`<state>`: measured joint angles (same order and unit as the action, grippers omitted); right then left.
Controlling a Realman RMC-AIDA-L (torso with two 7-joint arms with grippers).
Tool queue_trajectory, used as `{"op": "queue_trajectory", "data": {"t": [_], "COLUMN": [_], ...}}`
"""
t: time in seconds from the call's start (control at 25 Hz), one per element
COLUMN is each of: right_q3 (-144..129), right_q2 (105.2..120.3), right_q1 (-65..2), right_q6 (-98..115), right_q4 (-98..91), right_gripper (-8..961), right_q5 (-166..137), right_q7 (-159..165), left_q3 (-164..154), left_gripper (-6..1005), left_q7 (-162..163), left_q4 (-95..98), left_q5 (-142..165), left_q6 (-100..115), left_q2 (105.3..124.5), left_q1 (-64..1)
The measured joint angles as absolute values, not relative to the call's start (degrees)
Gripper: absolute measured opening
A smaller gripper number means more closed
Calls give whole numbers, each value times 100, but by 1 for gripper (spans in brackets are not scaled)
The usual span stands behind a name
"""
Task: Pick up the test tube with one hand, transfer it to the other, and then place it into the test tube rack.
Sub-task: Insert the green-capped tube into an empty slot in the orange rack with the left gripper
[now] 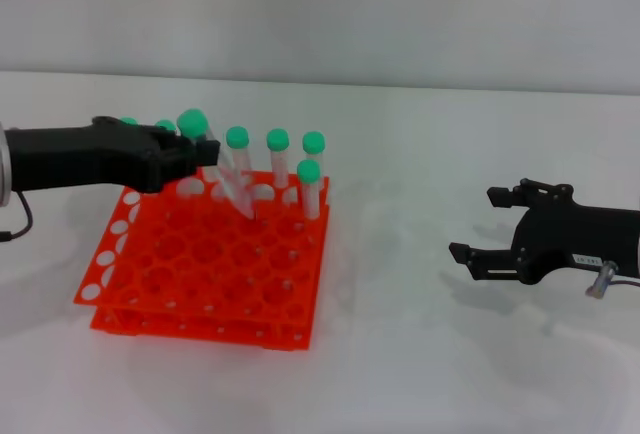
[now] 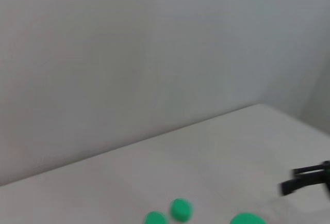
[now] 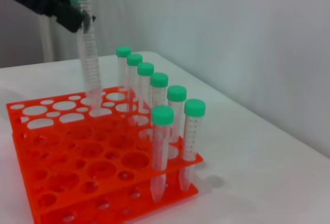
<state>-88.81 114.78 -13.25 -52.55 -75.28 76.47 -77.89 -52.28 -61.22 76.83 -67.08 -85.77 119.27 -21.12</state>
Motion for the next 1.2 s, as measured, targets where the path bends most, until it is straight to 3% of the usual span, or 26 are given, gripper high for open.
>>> {"op": "queue_trajectory", "data": {"t": [1.2], "right_q3": [-8946], "right_q2": [11491], "right_q1": [-1363], "right_q6": [-5221], "right_q4": [-7411], "right_gripper": [874], "right_q5": [7681], "right_q7": [-7784], "left_q3": [-6429], "left_gripper": [193], "left_q7": [-6154], "left_q4": [7716], "left_q5": [-6161], "left_q6": [-7049], "left_q2": [11910], "left_q1": [-2100]}}
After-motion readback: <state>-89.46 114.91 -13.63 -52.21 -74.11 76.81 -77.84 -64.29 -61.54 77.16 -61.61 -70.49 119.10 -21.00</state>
